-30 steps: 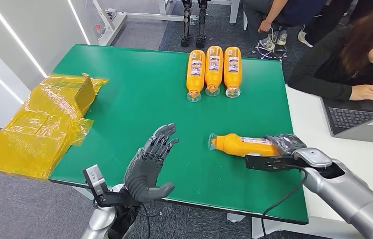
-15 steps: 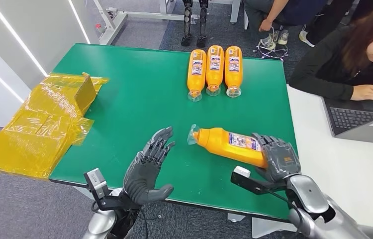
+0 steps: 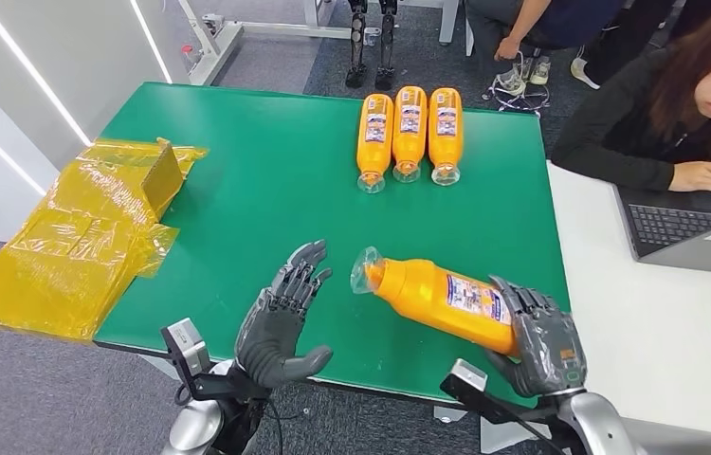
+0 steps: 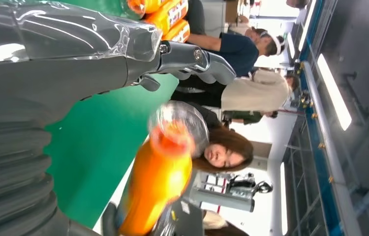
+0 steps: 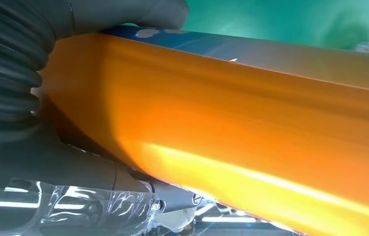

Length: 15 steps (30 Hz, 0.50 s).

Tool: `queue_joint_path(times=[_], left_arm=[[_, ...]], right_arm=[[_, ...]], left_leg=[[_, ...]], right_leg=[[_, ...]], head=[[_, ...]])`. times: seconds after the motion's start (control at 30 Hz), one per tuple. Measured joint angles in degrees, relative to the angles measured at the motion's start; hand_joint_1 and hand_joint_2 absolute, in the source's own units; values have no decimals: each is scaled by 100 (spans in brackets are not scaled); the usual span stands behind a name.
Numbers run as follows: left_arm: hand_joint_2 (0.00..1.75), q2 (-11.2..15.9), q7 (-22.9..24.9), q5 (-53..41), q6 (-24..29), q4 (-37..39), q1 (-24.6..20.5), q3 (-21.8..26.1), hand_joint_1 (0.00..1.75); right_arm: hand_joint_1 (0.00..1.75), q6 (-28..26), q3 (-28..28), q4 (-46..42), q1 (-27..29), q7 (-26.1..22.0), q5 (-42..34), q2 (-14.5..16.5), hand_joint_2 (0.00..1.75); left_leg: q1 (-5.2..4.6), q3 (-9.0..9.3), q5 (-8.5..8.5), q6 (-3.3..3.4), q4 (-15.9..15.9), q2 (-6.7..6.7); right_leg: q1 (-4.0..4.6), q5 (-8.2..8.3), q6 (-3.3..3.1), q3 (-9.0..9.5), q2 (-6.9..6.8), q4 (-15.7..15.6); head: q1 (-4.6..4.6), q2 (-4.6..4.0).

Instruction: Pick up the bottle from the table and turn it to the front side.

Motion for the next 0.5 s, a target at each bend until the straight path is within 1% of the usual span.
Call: queue_joint_path(times=[0.13, 0.27, 0.4, 0.5], left_arm=[[175, -2, 18, 161, 74, -1, 34, -20, 0], [175, 2, 27, 279, 51, -5, 62, -89, 0], [175, 34, 36, 450, -21, -21, 65, -179, 0], [175, 62, 34, 514, -52, -32, 65, -237, 0]], right_arm=[[175, -422, -4, -210, 338, -194, 23, 218, 175], [175, -562, 77, -245, 423, -298, -41, 398, 175], [175, -755, 222, -245, 508, -349, -82, 512, 175], [175, -801, 309, -245, 568, -355, -80, 571, 175]], left_leg=[[0, 1, 0, 0, -1, 2], [0, 2, 0, 0, -1, 3], [-1, 3, 1, 0, 0, 3], [-1, 2, 0, 1, 0, 3]], right_leg=[[0, -5, 1, 0, 2, 1], [0, -5, 2, 1, 4, 1], [-1, -4, 2, 2, 3, 1], [-1, -4, 2, 2, 3, 1]], head=[[0, 0], [1, 0], [0, 0], [0, 0]])
